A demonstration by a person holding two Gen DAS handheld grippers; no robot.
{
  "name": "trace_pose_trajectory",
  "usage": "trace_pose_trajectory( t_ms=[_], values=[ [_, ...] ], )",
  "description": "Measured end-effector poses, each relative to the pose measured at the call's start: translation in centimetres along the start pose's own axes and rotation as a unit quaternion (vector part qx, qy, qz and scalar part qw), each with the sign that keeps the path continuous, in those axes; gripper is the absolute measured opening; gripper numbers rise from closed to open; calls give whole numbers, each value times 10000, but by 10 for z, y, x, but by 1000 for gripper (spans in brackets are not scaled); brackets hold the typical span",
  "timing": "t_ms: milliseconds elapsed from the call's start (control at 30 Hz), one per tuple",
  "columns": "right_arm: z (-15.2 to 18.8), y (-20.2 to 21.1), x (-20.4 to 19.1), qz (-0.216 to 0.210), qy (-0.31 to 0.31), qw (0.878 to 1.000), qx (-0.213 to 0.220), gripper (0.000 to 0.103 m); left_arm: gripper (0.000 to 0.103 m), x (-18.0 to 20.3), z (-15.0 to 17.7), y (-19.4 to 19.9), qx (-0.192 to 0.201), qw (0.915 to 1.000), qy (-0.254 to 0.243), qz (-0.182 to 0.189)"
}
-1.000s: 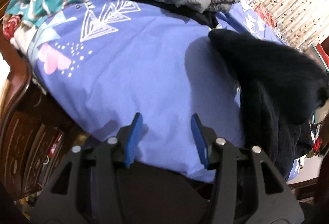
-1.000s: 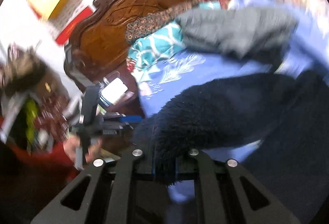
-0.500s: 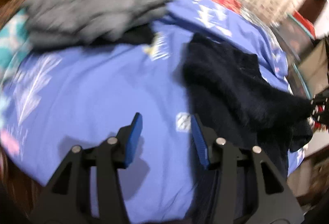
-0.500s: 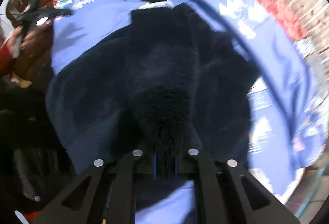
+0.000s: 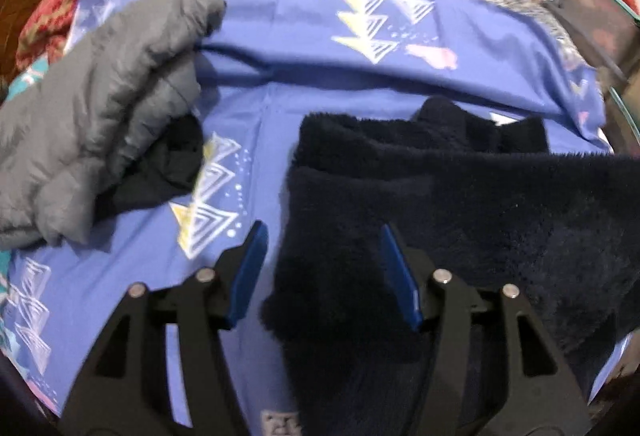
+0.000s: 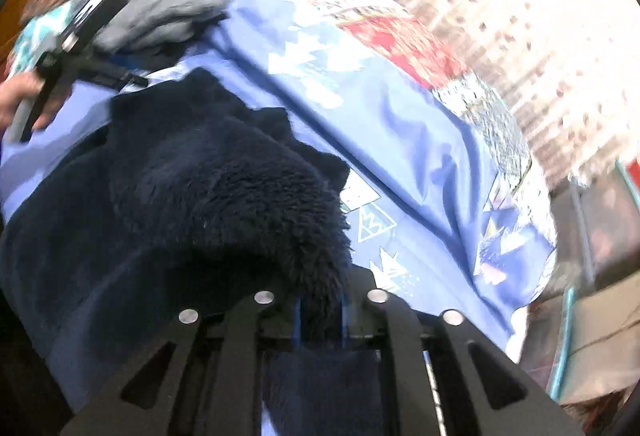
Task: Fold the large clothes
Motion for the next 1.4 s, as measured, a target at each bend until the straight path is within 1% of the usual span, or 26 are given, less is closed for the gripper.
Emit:
trace_pose_trajectory(
  t_ms=[33, 67, 100, 133, 167, 200, 267, 333, 367, 400, 500, 533, 567, 600, 633, 667, 733, 800, 867, 900, 967, 1033, 1100, 1133, 1233, 1400],
  values=[
    [15, -31, 6, 252, -20, 9988, -409, 67, 57, 1, 0, -9, -76, 9999, 84, -90],
    [29, -56, 11, 451, -103, 9960, -765, 67, 57, 2, 1, -15, -133, 9997, 146, -158],
    [49, -80, 25, 615, -481, 9910, -1085, 67, 57, 1, 1, -20, -176, 9994, 203, -197],
    [60, -86, 34, 587, -846, 9883, -1127, 67, 57, 1, 2, -27, -209, 9991, 281, -235],
    [76, -90, 51, 380, -1623, 9801, -1074, 67, 57, 0, 4, -32, -237, 9989, 322, -256],
    [90, -89, 64, 59, -2403, 9662, -933, 67, 57, -1, 5, -38, -289, 9987, 321, -277],
    [102, -80, 70, -720, -3299, 9405, -382, 69, 57, 0, 9, -49, -383, 9984, 234, -357],
    [109, -79, 63, -1516, -3787, 9130, 98, 70, 54, 2, 14, -64, -453, 9975, 84, -531],
    [110, -84, 61, -1721, -3918, 9036, 181, 71, 36, 2, 15, -70, -489, 9971, 61, -583],
    [112, -93, 60, -1882, -4058, 8941, 227, 73, 29, 1, 17, -77, -535, 9966, 81, -617],
    [109, -129, 56, -2062, -4479, 8699, 117, 75, 27, -15, 21, -81, -472, 9956, 549, -588],
    [109, -136, 55, -2145, -4613, 8608, 158, 68, 27, -18, 21, -80, -477, 9952, 655, -555],
    [105, -135, 54, -2281, -4734, 8503, 308, 53, 27, -19, 21, -78, -467, 9949, 712, -542],
    [100, -127, 56, -2313, -4760, 8468, 540, 35, 26, -20, 20, -75, -431, 9948, 738, -546],
    [92, -104, 63, -2106, -4688, 8520, 999, 35, 25, -23, 19, -69, -317, 9948, 781, -569],
    [89, -89, 68, -1958, -4639, 8554, 1216, 35, 24, -27, 19, -63, -176, 9945, 860, -571],
    [90, -68, 80, -1500, -4695, 8608, 1266, 34, 24, -35, 21, -61, -98, 9926, 1049, -608],
    [92, -89, 81, -958, -4585, 8820, 518, 35, 24, -36, 26, -67, -160, 9914, 1213, -472],
    [105, -129, 65, -781, -4298, 8976, -588, 45, 27, -27, 30, -67, -180, 9917, 1131, -591],
    [112, -131, 60, -778, -4297, 8974, -630, 49, 28, -22, 32, -63, -134, 9923, 1041, -661],
    [126, -106, 58, -843, -4652, 8812, 4, 57, 29, -18, 36, -51, -87, 9933, 922, -694],
    [149, -68, 57, -1180, -5077, 8507, 683, 65, 35, -22, 39, -39, -94, 9937, 916, -638],
    [175, -38, 50, -1387, -5296, 8285, 1180, 75, 38, -28, 47, -24, -36, 9930, 1066, -500],
    [189, -27, 48, -1458, -5382, 8196, 1317, 78, 38, -28, 51, -16, 17, 9928, 1137, -383],
    [244, 14, 31, -1589, -5731, 7865, 1664, 79, 39, -23, 70, 6, 156, 9936, 1108, -128],
    [329, 67, 29, -1040, -6632, 7001, 2434, 80, 40, 14, 105, 20, 47, 9986, 490, 204]
  ],
)
Point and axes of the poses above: each gripper's, at about its wrist camera, not at the fingertips, and y roughly against the way its jaws point, x to its right, z to its underside, the point moved 1 cm from there along -y, roughly the way its jaws point, and after that the axes turned 2 degrees about -z, right-handed, at the moved point
